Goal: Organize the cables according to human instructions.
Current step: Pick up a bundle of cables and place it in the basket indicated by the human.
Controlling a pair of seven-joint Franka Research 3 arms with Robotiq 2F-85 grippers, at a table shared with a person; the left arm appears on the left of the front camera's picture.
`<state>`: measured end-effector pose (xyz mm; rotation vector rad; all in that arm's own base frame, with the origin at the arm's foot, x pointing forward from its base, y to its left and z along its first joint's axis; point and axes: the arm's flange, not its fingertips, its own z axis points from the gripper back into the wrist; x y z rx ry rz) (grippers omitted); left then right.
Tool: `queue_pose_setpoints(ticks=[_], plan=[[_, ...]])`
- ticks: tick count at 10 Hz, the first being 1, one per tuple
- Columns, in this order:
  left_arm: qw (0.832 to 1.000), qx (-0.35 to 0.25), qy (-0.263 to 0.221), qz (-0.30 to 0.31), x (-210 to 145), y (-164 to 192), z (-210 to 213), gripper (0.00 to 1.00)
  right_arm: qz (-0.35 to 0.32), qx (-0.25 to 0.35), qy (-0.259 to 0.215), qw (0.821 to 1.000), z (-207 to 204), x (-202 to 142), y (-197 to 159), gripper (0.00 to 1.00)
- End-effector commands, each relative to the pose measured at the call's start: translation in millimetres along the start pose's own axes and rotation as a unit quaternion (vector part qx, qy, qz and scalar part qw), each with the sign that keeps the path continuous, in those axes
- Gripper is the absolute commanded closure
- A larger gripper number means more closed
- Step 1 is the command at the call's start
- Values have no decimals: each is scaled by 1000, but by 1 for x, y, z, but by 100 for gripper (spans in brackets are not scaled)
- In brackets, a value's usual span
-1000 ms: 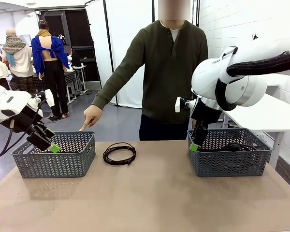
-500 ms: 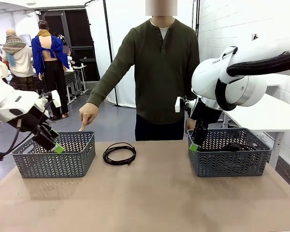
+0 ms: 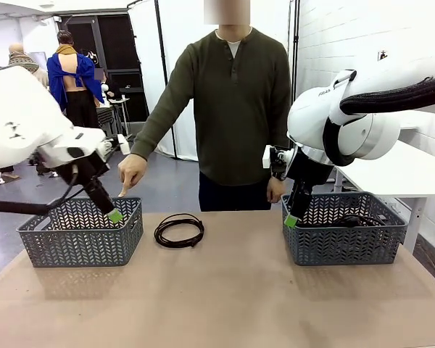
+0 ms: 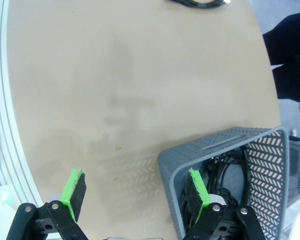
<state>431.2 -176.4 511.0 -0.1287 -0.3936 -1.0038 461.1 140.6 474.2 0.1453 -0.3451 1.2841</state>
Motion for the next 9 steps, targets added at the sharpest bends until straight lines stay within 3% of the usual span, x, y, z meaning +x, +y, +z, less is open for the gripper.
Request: queue_pose_setpoints(ticks=[1, 5, 9], plan=[[999, 12, 35, 36, 30, 11, -9, 0, -2, -1, 1, 1000, 0, 0, 0, 0], [994, 39, 44, 96, 71, 27, -43, 0, -2, -1, 1, 1000, 0, 0, 0, 0], [994, 26, 42, 94, 71, 29, -52, 0, -2, -1, 1, 1000, 0, 0, 0, 0]])
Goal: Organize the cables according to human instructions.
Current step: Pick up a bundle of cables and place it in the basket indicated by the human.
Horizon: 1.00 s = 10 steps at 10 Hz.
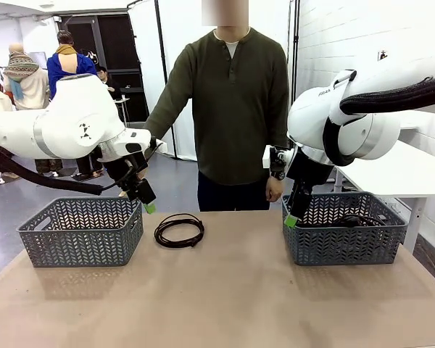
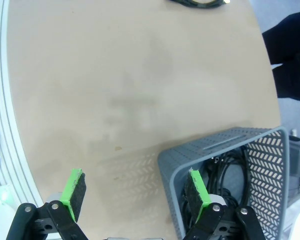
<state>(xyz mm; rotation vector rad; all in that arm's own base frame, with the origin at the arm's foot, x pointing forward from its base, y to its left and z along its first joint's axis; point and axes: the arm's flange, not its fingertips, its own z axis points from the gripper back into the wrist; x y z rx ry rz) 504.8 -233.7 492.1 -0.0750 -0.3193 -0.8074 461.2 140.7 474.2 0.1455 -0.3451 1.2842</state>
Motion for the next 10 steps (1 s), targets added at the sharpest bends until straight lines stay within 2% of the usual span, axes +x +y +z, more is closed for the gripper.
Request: queue_pose_setpoints(ticks=[1, 10], plan=[[1000, 1, -2, -1, -2, -1, 1, 0, -2, -1, 1, 1000, 0, 0, 0, 0], [1000, 0, 0, -2, 1, -2, 0, 0, -2, -1, 1, 1000, 0, 0, 0, 0]])
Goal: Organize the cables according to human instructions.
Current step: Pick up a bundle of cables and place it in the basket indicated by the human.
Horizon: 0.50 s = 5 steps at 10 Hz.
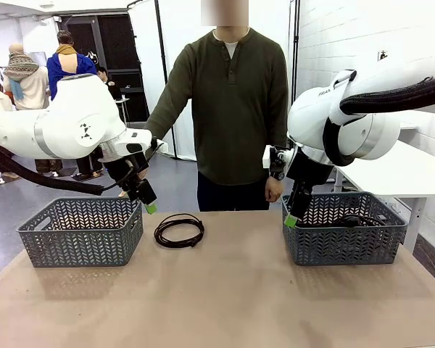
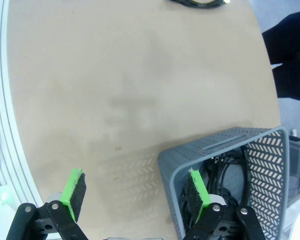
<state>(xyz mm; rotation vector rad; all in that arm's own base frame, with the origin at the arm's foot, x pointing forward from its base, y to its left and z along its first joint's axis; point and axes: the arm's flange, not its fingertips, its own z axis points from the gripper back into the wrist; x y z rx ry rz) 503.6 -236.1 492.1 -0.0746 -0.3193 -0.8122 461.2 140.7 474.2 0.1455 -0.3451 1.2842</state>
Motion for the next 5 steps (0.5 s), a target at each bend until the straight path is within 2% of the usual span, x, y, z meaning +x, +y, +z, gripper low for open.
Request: queue_pose_setpoints(ticks=[1, 5], plan=[[999, -4, 0, 32, 9, -2, -2, 0, -2, -1, 1, 1000, 0, 0, 0, 0], [991, -5, 64, 115, 70, -20, -7, 0, -2, -1, 1, 1000, 0, 0, 0, 0]])
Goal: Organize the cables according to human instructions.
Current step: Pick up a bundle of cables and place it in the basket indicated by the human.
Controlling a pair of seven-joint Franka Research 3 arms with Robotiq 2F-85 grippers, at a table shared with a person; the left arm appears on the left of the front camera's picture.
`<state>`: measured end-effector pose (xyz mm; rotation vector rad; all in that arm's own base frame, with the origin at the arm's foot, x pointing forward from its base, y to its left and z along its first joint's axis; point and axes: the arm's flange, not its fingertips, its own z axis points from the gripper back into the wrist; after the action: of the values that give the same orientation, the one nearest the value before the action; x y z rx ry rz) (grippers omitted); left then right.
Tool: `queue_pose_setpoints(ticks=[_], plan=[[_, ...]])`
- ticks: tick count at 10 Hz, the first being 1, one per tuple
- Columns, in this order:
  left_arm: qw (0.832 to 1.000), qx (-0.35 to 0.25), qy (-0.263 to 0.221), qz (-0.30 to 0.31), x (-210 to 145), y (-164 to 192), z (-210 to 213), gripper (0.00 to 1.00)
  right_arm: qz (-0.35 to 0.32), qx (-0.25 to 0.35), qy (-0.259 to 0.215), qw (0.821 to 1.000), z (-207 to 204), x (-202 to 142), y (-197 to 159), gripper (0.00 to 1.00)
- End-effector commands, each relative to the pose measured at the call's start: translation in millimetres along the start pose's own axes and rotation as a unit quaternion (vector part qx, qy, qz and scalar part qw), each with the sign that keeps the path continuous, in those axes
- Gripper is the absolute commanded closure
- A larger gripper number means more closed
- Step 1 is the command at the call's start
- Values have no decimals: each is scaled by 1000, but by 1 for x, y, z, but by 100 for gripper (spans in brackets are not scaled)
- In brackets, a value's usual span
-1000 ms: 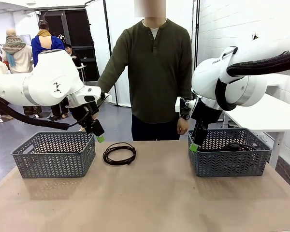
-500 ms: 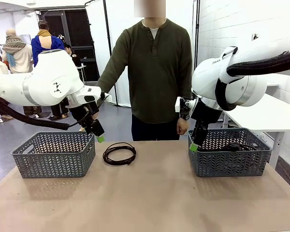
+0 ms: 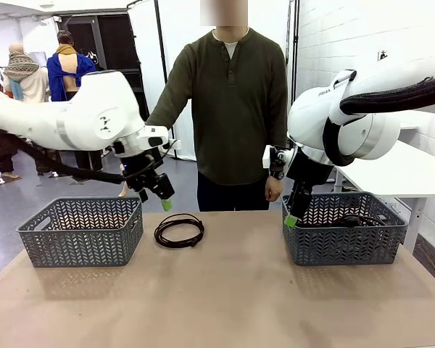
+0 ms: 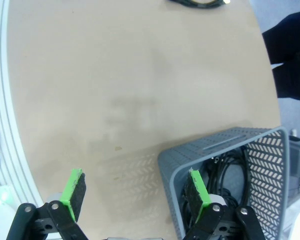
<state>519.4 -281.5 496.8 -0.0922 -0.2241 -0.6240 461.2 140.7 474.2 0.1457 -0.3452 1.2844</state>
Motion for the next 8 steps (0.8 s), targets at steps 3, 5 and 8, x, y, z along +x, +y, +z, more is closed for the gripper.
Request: queue_pose_setpoints(ticks=[3, 5, 8], plan=[[996, 5, 52, 70, 67, -22, -16, 0, -3, -1, 1, 1000, 0, 0, 0, 0], [994, 4, 60, 97, 86, -30, -38, 0, -3, -1, 1, 1000, 0, 0, 0, 0], [989, 36, 50, 132, 99, -31, -71, 0, -3, -1, 1, 1000, 0, 0, 0, 0]])
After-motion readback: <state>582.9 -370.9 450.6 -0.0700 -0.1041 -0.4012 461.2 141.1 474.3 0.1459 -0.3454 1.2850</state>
